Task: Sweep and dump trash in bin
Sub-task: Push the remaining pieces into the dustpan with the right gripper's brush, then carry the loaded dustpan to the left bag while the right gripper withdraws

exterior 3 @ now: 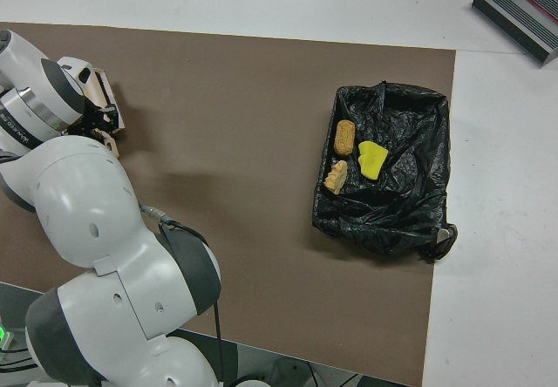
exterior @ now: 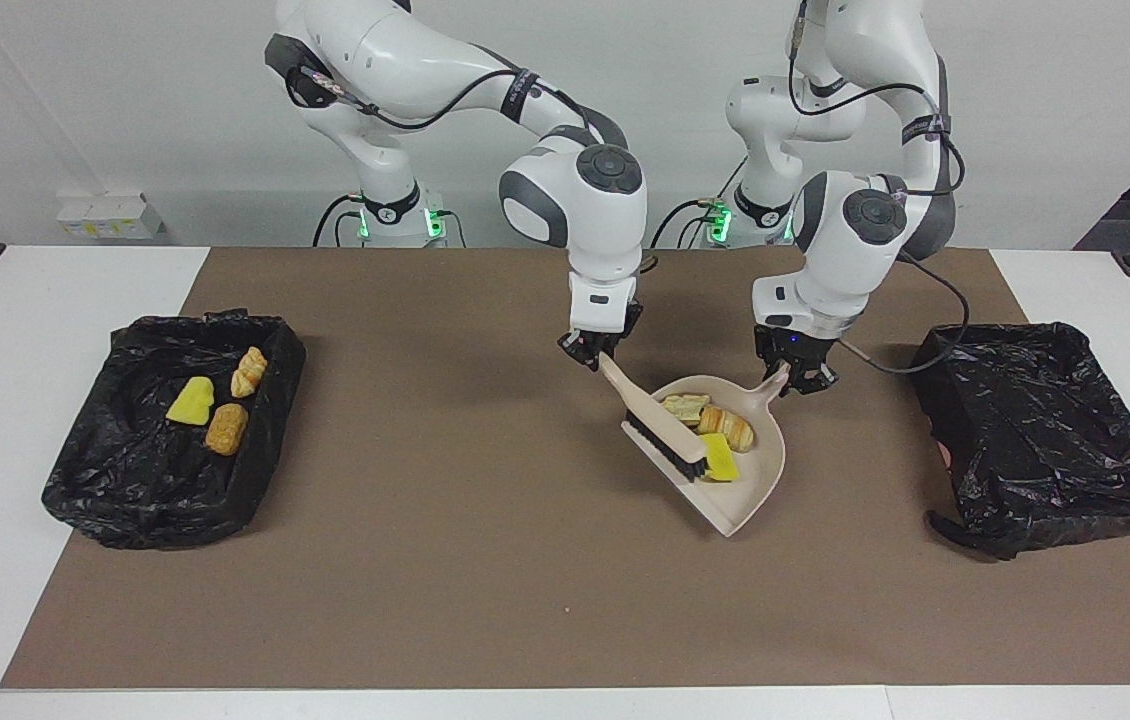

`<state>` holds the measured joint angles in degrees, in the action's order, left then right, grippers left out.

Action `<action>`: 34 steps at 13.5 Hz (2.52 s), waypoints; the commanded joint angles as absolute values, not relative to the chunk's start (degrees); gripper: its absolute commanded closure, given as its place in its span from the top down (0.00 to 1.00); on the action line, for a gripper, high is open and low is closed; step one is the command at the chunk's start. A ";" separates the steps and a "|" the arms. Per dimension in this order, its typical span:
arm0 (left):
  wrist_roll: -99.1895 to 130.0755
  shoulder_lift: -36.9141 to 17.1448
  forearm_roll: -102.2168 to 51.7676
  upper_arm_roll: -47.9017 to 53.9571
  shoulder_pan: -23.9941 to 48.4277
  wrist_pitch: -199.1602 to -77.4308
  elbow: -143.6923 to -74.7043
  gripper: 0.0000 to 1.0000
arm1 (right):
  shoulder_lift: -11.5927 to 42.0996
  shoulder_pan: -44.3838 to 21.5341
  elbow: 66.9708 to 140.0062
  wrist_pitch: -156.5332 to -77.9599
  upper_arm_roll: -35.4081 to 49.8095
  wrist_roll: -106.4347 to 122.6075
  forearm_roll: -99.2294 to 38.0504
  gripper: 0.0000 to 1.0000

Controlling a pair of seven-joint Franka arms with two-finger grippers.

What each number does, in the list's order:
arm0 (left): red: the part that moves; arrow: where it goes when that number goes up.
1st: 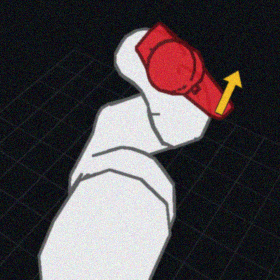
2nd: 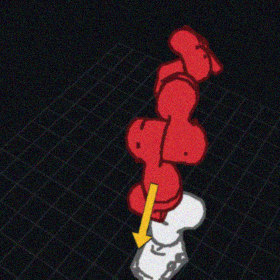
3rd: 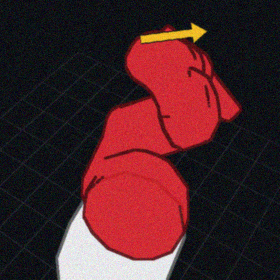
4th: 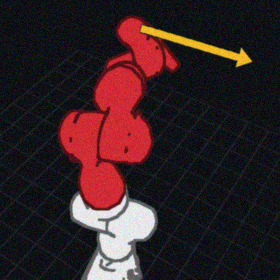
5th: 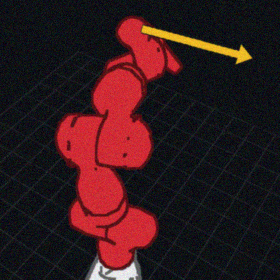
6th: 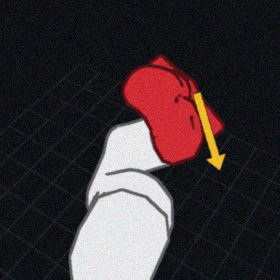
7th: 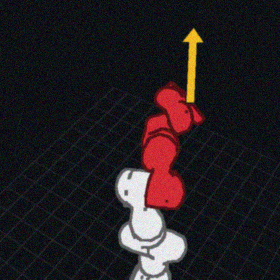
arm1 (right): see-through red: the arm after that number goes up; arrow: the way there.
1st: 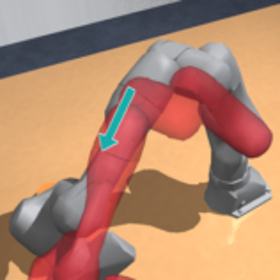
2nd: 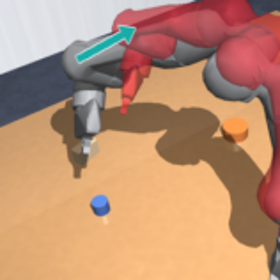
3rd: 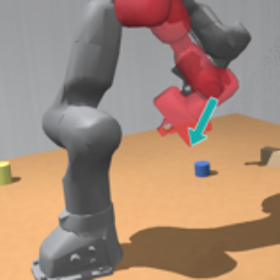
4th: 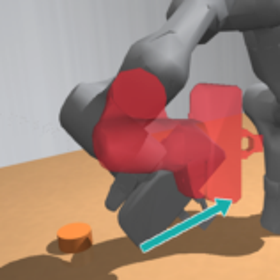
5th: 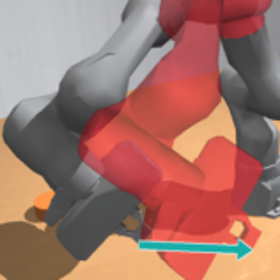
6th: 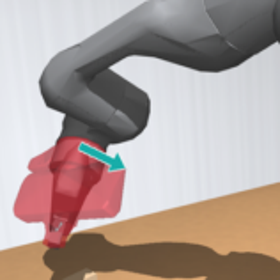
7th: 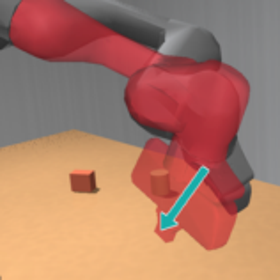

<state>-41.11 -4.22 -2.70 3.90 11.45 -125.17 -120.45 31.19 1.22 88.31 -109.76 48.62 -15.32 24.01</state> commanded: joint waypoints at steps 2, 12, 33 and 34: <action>-41.22 -3.16 -7.20 4.31 8.62 -125.16 -119.45 0.00 | 30.32 2.20 88.94 -110.48 49.57 -15.29 24.26 0.00; -42.89 -2.99 -8.26 4.31 6.15 -124.80 -118.56 0.00 | 28.57 2.46 88.95 -100.83 60.80 -27.67 22.94 0.00; -47.37 -0.27 -9.40 4.04 -0.25 -115.40 -112.41 0.00 | 25.05 5.89 82.18 -76.56 63.72 -37.69 18.98 0.00; -47.29 0.52 -9.40 4.13 -2.09 -114.97 -112.24 0.00 | 24.61 6.41 83.22 -76.55 63.63 -40.05 18.90 0.00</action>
